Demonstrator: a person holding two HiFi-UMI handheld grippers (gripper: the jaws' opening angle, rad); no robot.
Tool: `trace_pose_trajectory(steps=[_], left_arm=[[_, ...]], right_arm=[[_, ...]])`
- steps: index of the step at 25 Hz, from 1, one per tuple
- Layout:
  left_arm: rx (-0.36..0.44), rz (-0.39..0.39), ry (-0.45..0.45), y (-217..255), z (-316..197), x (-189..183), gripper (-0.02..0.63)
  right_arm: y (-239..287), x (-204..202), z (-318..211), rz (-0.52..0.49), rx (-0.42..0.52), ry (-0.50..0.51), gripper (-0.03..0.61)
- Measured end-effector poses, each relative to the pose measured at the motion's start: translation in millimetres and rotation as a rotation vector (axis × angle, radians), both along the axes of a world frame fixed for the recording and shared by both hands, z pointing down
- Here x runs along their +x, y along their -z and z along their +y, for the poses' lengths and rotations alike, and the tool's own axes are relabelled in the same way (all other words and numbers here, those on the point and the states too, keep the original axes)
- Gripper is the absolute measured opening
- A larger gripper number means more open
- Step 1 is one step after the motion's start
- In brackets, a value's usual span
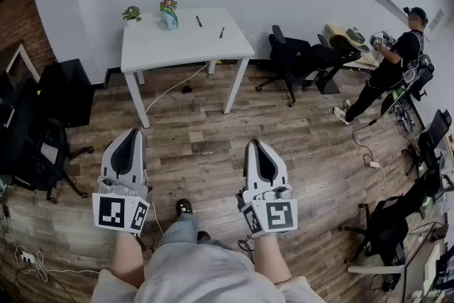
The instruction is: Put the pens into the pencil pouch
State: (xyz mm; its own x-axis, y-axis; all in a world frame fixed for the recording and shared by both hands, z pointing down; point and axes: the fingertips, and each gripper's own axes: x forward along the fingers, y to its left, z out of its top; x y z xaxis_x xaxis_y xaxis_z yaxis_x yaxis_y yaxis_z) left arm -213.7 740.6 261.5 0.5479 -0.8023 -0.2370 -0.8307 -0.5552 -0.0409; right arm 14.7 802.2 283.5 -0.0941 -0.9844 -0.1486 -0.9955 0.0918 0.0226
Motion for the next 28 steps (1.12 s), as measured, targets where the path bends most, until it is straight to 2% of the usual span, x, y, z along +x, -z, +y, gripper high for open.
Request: trace_pose_trajectory(steps=[18, 23, 28], left_arm=[[0.010, -0.014, 0.003, 0.7, -15.2, 12.5, 0.025], [0.003, 0.001, 0.000, -4.3, -47.3, 13.1, 0.026], [0.011, 0.011, -0.019, -6.6, -102.5, 17.1, 0.025]], right_arm=[[-4.1, 8.6, -21.0, -0.033, 0.010, 0.025, 0.032], [-9.3, 9.8, -53.9, -0.043, -0.001, 0.046, 0.032], [-8.3, 8.6, -109.9, -0.035, 0.004, 0.056, 0.032]])
